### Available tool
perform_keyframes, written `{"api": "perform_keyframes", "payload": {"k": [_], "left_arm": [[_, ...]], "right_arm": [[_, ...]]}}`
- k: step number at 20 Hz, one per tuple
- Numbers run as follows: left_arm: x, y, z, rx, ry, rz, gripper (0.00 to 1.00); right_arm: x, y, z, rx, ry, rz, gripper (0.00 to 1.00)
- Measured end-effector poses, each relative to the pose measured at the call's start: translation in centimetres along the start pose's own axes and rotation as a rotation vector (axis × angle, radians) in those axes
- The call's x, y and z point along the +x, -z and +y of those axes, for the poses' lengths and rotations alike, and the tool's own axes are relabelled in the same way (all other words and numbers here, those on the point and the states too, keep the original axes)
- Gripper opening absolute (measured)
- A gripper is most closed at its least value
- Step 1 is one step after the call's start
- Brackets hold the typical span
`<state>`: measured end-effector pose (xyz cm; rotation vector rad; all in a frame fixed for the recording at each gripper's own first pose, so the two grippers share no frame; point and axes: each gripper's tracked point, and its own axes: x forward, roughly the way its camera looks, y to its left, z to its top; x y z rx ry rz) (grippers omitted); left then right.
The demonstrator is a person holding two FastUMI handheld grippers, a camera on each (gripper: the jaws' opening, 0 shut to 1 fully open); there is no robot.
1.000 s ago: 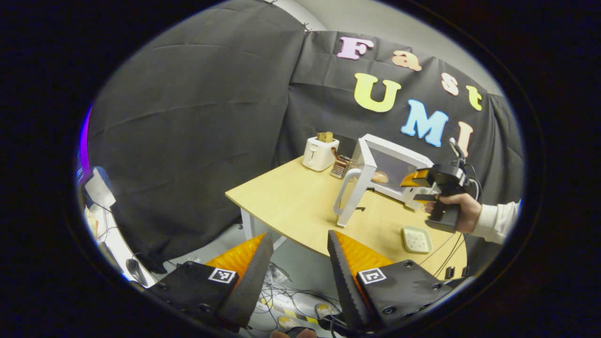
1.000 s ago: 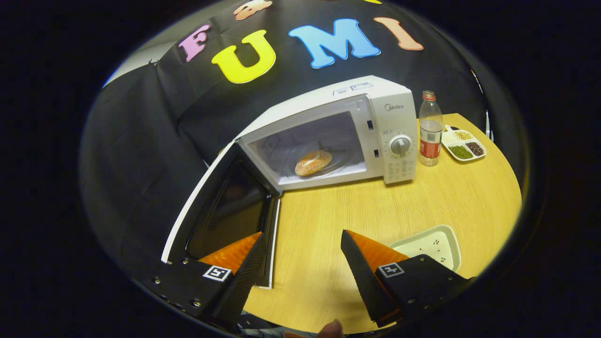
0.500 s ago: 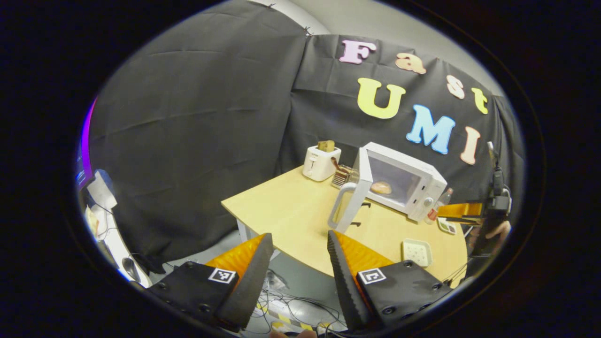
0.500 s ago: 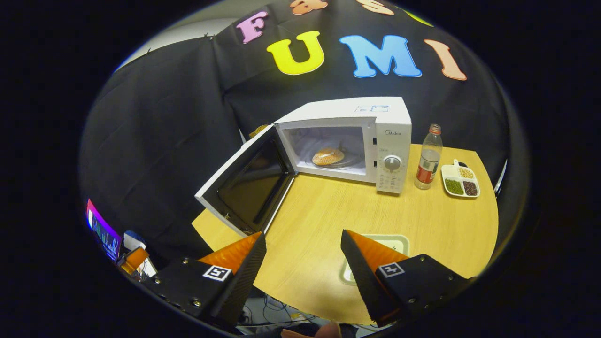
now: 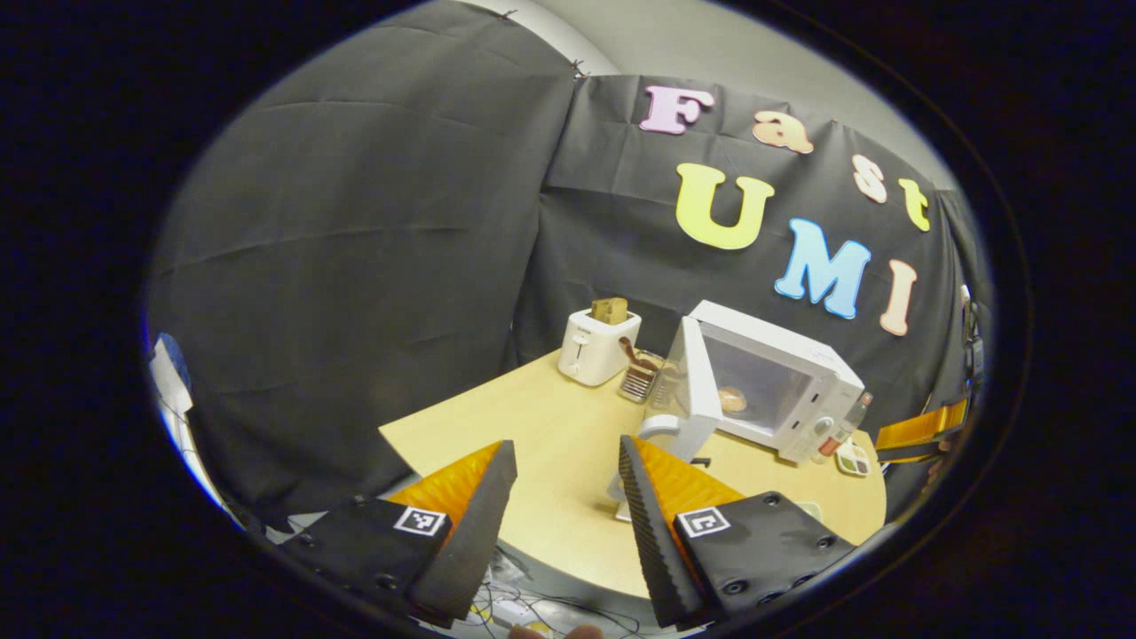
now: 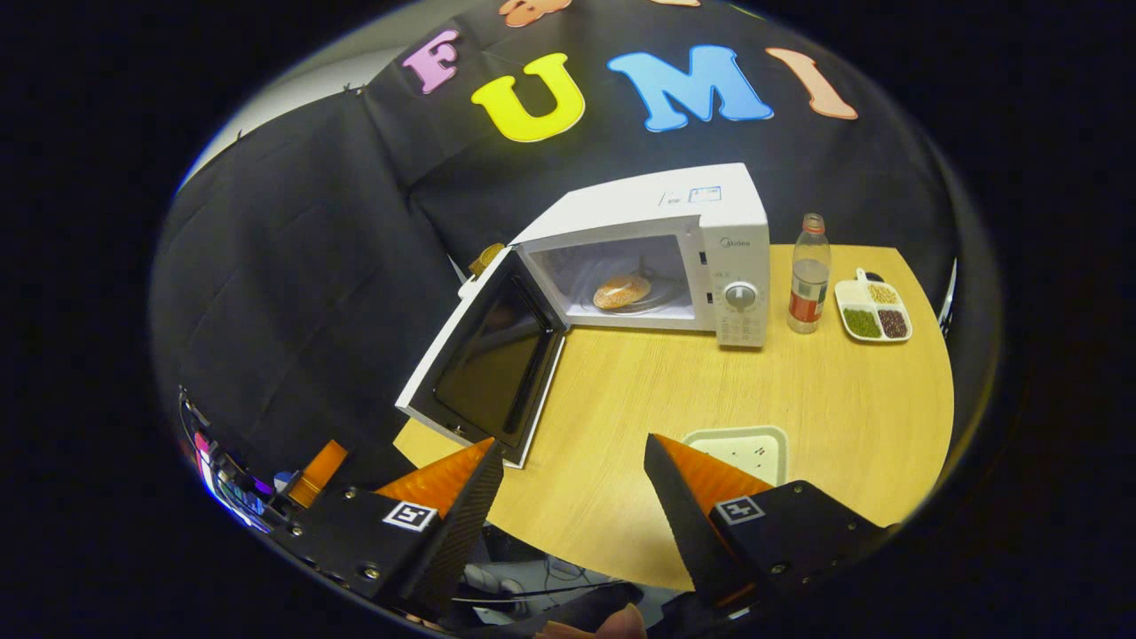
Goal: Open the microwave oven with the left hand, put the food in, and close the microwave oven.
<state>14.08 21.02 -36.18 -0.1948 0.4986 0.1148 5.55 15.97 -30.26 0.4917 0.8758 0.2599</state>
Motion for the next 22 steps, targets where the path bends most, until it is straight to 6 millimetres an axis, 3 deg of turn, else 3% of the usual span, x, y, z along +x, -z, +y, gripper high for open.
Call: {"api": "perform_keyframes", "payload": {"k": [2,3,4,5,8,9,10,11,14,15,22], "left_arm": [[2.8,0.4,1.3,0.025,0.011,0.013,0.75],[4.1,0.3,1.9,0.034,0.016,0.009,0.85],[5.4,0.6,2.3,0.029,0.03,0.015,0.75],[6.5,1.1,2.6,0.015,0.045,0.031,0.84],[8.9,2.5,3.1,-0.033,0.073,0.059,0.85],[9.3,2.8,3.0,-0.042,0.088,0.059,0.85],[9.8,3.4,2.9,-0.048,0.103,0.068,0.75],[10.2,4.0,2.6,-0.055,0.124,0.079,0.85],[11.1,5.5,1.8,-0.035,0.164,0.103,0.86],[11.2,5.8,1.7,-0.027,0.174,0.112,0.8],[11.8,7.2,-0.3,-0.006,0.247,0.141,0.8]], "right_arm": [[0.8,-0.9,1.2,-0.026,0.042,-0.02,0.98],[1.2,-1.0,2.1,-0.035,0.052,-0.018,0.98],[1.7,-0.4,3.3,-0.036,0.052,-0.005,0.98],[2.1,-0.1,4.2,-0.042,0.068,0.009,0.98],[3.3,0.2,5.5,-0.064,0.145,0.014,0.98],[3.8,0.4,6.3,-0.056,0.151,0.019,0.98],[4.2,0.8,7.2,-0.06,0.154,0.035,0.98],[4.5,0.9,7.7,-0.07,0.161,0.049,0.98],[5.1,0.6,9.3,-0.067,0.171,0.052,0.98],[5.4,0.7,9.7,-0.063,0.172,0.06,0.98],[5.6,1.1,10.9,-0.08,0.185,0.073,0.98]]}}
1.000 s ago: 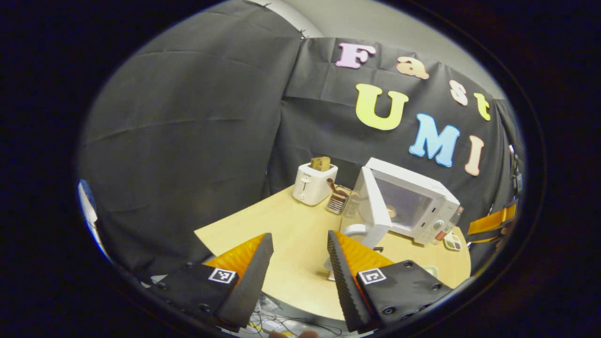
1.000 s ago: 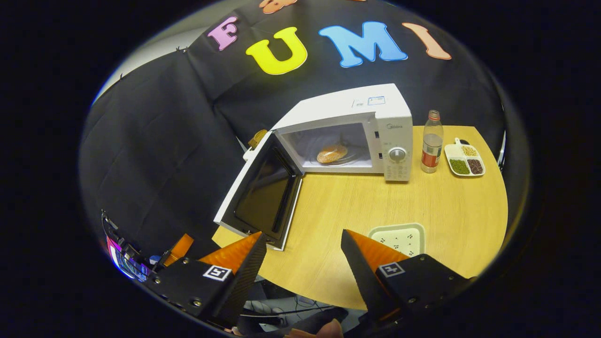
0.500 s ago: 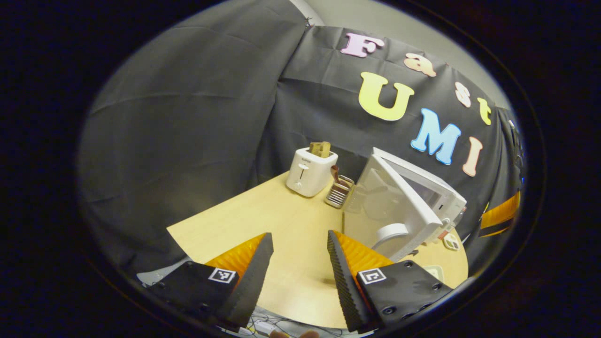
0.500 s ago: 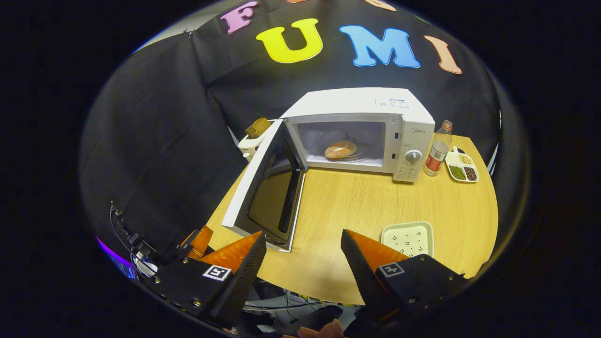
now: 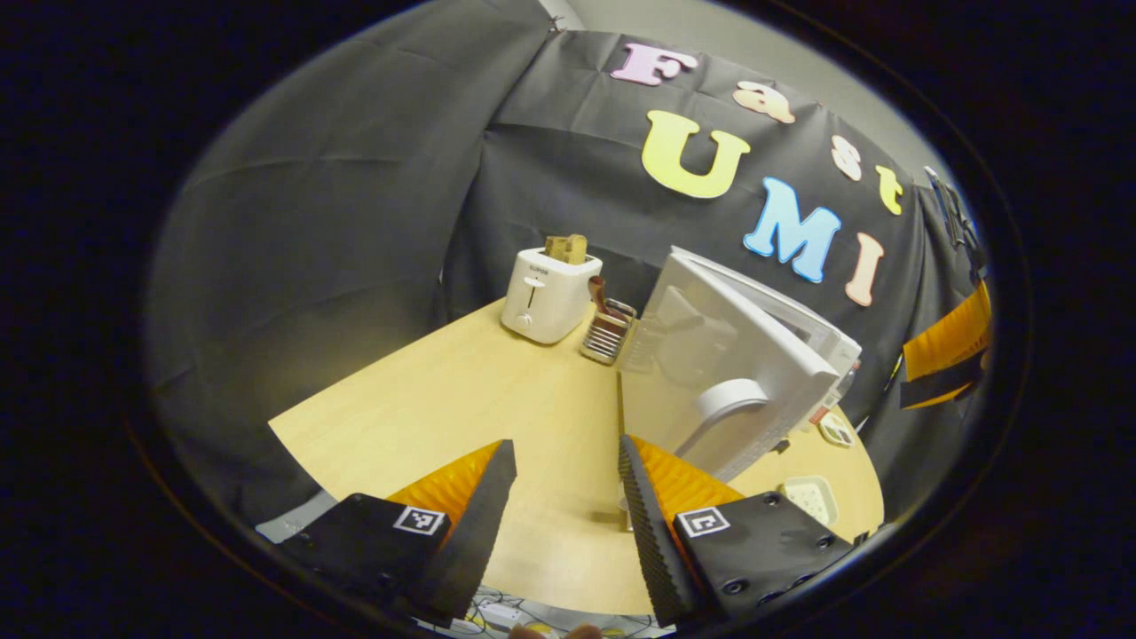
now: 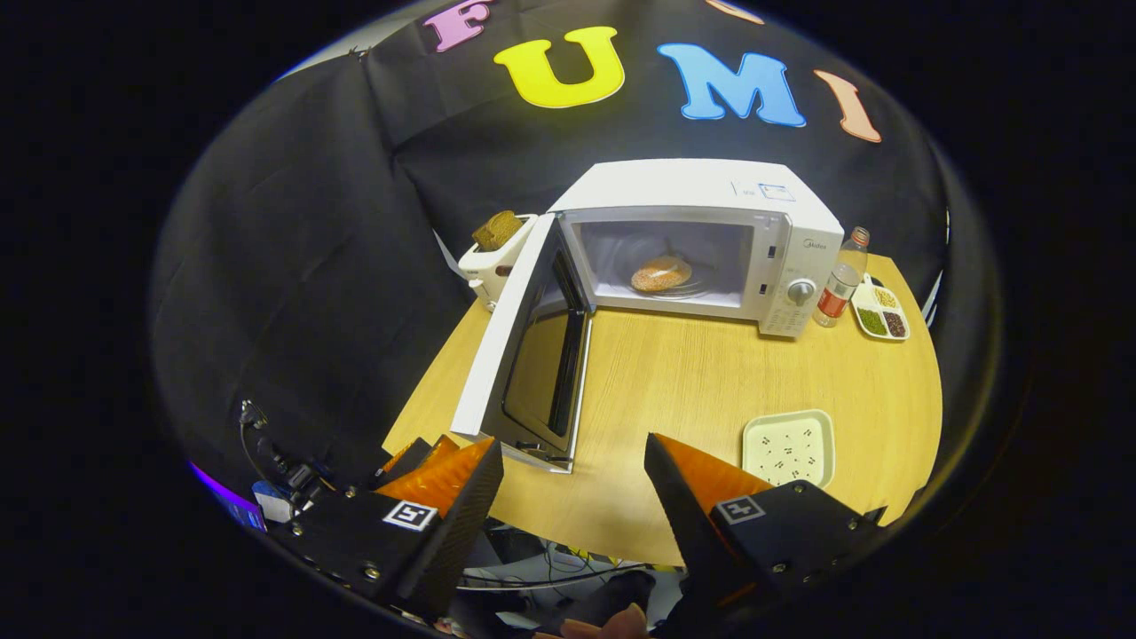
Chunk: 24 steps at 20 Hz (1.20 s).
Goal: Open the microwave oven with the left hand, put the food in, and close the microwave oven.
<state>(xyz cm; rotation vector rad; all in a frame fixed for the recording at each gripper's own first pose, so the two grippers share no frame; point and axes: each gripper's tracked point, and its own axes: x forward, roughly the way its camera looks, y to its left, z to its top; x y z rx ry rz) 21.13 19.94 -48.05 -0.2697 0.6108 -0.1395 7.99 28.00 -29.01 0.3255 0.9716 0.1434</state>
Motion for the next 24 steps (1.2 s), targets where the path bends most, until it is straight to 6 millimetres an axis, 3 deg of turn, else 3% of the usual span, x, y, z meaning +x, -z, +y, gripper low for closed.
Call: {"api": "perform_keyframes", "payload": {"k": [2,3,5,6,9,11,14,20,24], "left_arm": [[0.2,-0.1,-0.9,0.01,0.015,0.004,0.8],[0.4,-0.2,-1.3,0.017,0.022,0.005,0.86],[1.2,0.1,-2.8,0.028,0.043,0.02,0.86],[1.4,0.4,-2.8,0.052,0.025,0.034,0.8],[2.0,1.8,-3.9,0.092,0.029,0.07,0.86],[2.2,2.9,-5.5,0.103,0.032,0.1,0.8],[2.3,3.6,-8.3,0.186,0.032,0.12,0.8],[3.2,3.5,-14.1,0.317,0.036,0.098,0.8],[5.9,3.1,-17.8,0.293,0.082,0.112,0.8]], "right_arm": [[-0.3,0.0,-0.1,-0.001,-0.003,-0.007,0.98],[-0.5,-0.1,-0.3,0.004,-0.008,-0.01,0.98],[-1.4,-0.5,-0.9,0.027,-0.022,-0.035,0.98],[-1.9,-0.6,-1.5,0.037,-0.028,-0.047,0.98],[-4.0,-1.1,-4.8,0.083,-0.026,-0.101,0.98],[-5.5,-1.3,-8.0,0.104,-0.01,-0.14,0.98],[-8.6,-1.1,-11.9,0.11,-0.01,-0.199,0.98],[-15.0,-2.0,-18.2,0.002,0.024,-0.344,0.98],[-16.5,-1.6,-21.2,0.017,0.092,-0.371,0.98]]}}
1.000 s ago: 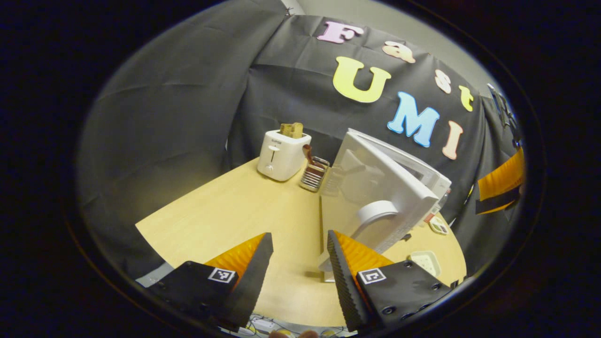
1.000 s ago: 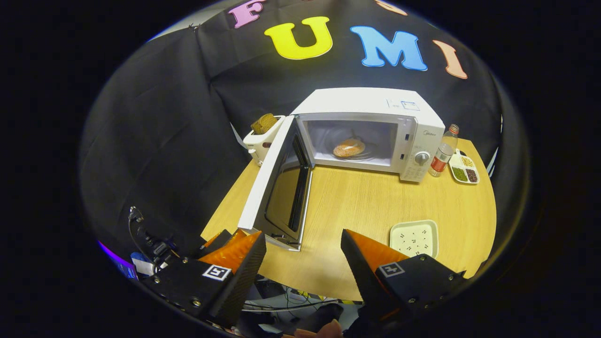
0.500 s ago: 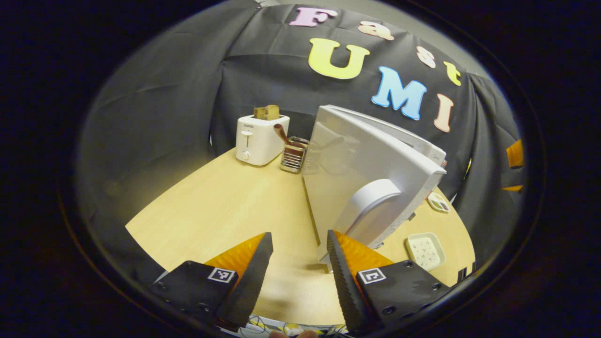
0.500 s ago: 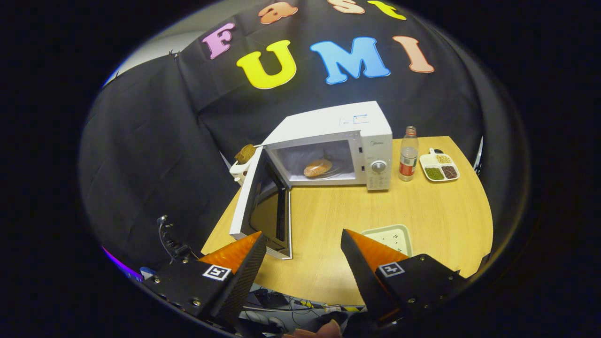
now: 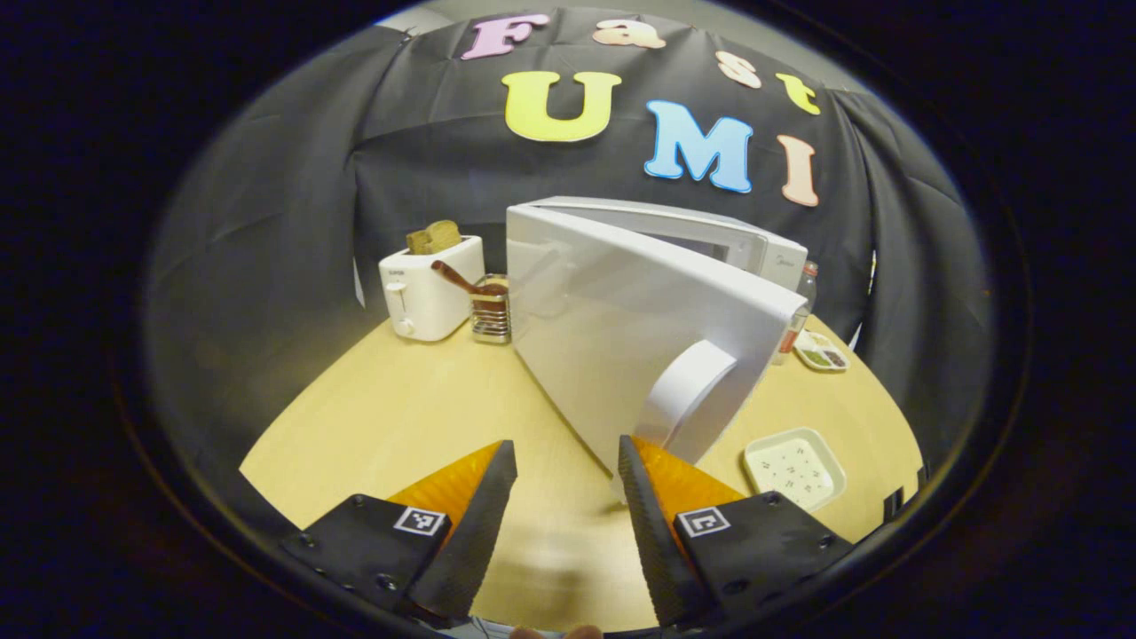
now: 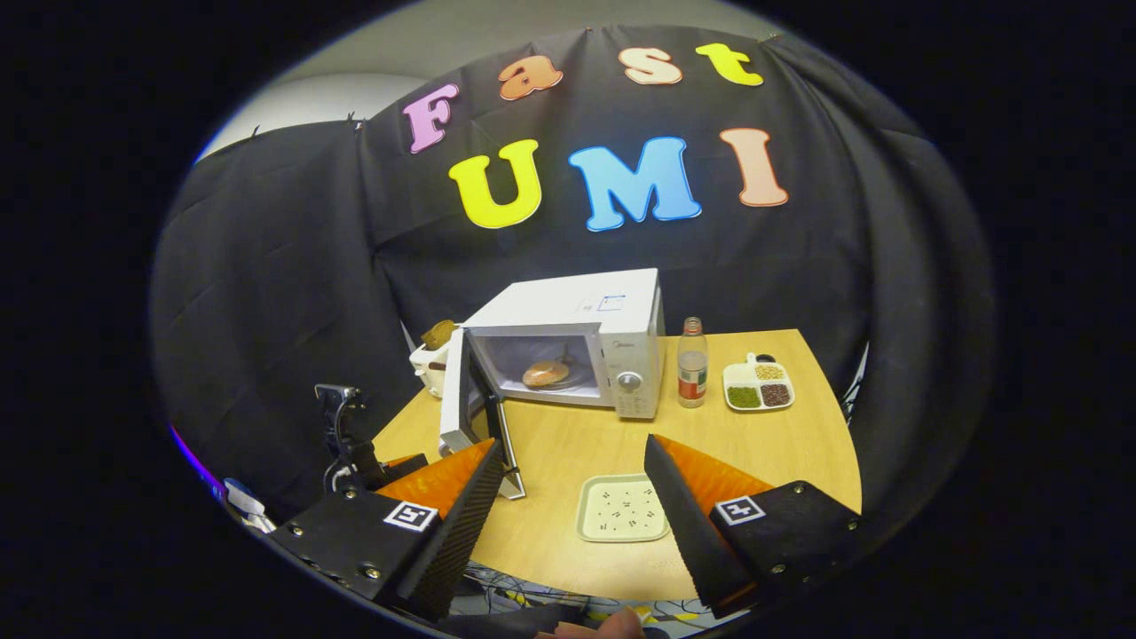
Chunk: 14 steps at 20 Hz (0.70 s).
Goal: Open the microwave oven with the left hand, put the food in, and close the microwave oven.
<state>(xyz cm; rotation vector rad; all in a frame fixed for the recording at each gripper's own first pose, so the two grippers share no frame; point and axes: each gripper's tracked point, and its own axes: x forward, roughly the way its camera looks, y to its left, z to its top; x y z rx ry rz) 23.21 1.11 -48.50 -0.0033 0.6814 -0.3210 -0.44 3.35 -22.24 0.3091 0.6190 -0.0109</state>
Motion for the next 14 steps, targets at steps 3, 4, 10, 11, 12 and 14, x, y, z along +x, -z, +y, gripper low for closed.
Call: {"api": "perform_keyframes", "payload": {"k": [3,4,10,11,12,14], "left_arm": [[3.3,-2.9,-1.8,-0.007,0.06,-0.016,0.81],[4.5,-3.4,-2.5,-0.002,0.088,-0.019,0.83],[11.9,-6.0,-6.3,0.118,0.227,0.001,0.8],[12.8,-6.4,-6.9,0.134,0.252,-0.002,0.75],[13.7,-6.9,-7.6,0.153,0.27,-0.007,0.78],[15.3,-7.9,-8.8,0.181,0.299,-0.019,0.8]], "right_arm": [[1.2,0.2,-2.0,0.021,0.089,0.011,0.98],[1.7,0.3,-2.1,0.033,0.106,0.021,0.98],[5.4,-0.4,-3.8,0.108,0.258,0.036,0.98],[5.7,-0.4,-4.1,0.107,0.282,0.043,0.98],[6.1,0.0,-4.3,0.111,0.3,0.057,0.98],[6.8,0.2,-4.7,0.127,0.333,0.076,0.98]]}}
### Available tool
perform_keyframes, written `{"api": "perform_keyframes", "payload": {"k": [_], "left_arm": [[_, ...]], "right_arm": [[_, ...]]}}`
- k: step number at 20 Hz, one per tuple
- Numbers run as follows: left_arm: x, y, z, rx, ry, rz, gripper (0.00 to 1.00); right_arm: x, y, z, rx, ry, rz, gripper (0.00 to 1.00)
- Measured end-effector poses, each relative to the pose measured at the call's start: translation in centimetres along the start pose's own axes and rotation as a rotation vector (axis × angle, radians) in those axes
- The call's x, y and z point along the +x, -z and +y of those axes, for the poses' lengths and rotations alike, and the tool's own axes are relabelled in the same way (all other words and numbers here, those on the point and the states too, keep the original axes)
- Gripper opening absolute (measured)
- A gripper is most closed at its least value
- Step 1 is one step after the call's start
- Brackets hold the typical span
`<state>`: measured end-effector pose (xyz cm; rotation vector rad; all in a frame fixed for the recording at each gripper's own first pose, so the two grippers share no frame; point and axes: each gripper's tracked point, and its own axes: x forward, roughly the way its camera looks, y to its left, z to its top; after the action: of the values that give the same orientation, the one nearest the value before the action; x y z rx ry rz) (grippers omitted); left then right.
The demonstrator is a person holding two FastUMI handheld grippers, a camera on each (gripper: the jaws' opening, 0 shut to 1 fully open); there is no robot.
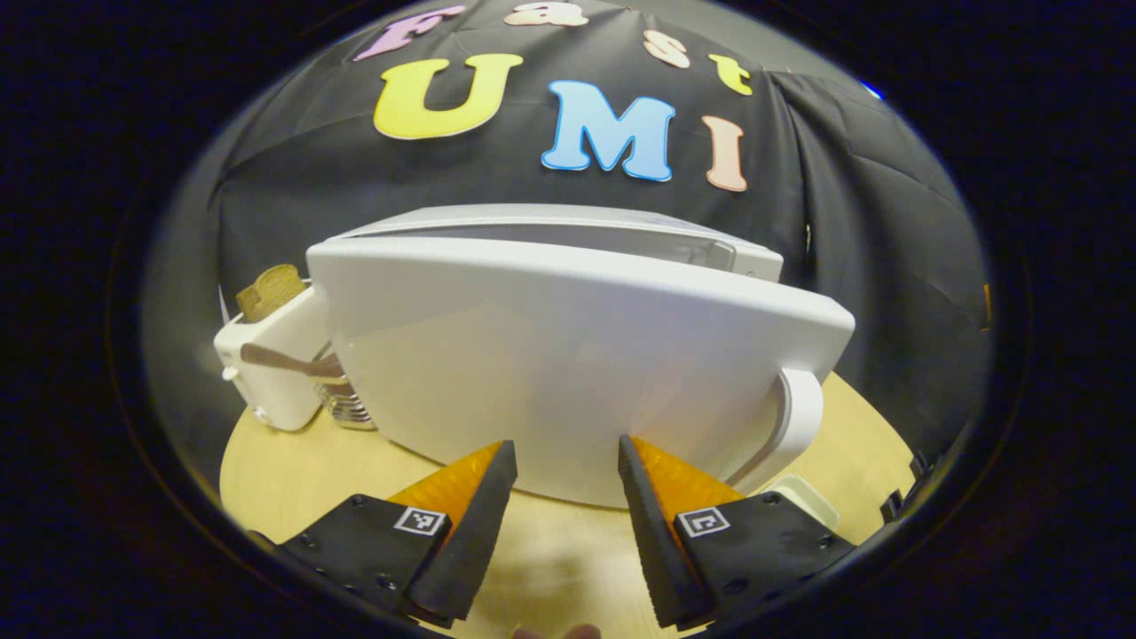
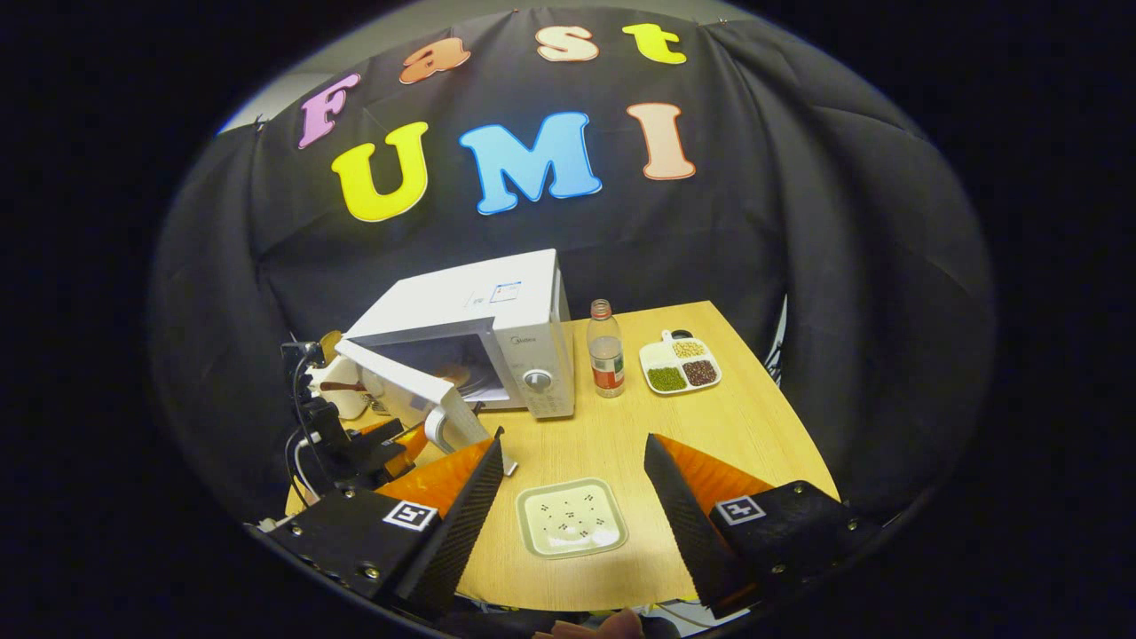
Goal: Open the microwave oven with the left hand, put the food in, and close the microwave oven.
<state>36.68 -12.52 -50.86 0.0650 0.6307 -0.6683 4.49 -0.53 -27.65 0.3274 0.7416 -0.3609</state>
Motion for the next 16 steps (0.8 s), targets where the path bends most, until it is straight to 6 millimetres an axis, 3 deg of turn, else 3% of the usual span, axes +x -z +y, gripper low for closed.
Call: {"api": "perform_keyframes", "payload": {"k": [2,3,9,11,15,16], "left_arm": [[1.7,-1.0,-0.5,0.008,0.021,-0.01,0.84],[2.5,-1.6,-0.7,0.01,0.029,-0.02,0.8],[5.9,-3.8,-0.5,-0.006,0.027,-0.041,0.8],[5.9,-3.3,-1.2,-0.051,0.054,-0.02,0.77],[6.7,-4.1,-1.1,-0.066,0.069,-0.012,0.78],[7.1,-3.2,-1.4,-0.104,0.074,0.013,0.76]], "right_arm": [[0.5,-0.1,-0.3,0.013,0.031,0.013,0.98],[0.6,-0.2,-0.5,0.01,0.046,0.017,0.98],[1.8,-0.3,-2.3,0.029,0.106,0.035,0.98],[1.7,-0.4,-2.9,0.031,0.119,0.031,0.98],[0.8,0.0,-4.4,0.014,0.147,0.028,0.98],[0.4,0.1,-4.4,0.015,0.143,0.03,0.98]]}}
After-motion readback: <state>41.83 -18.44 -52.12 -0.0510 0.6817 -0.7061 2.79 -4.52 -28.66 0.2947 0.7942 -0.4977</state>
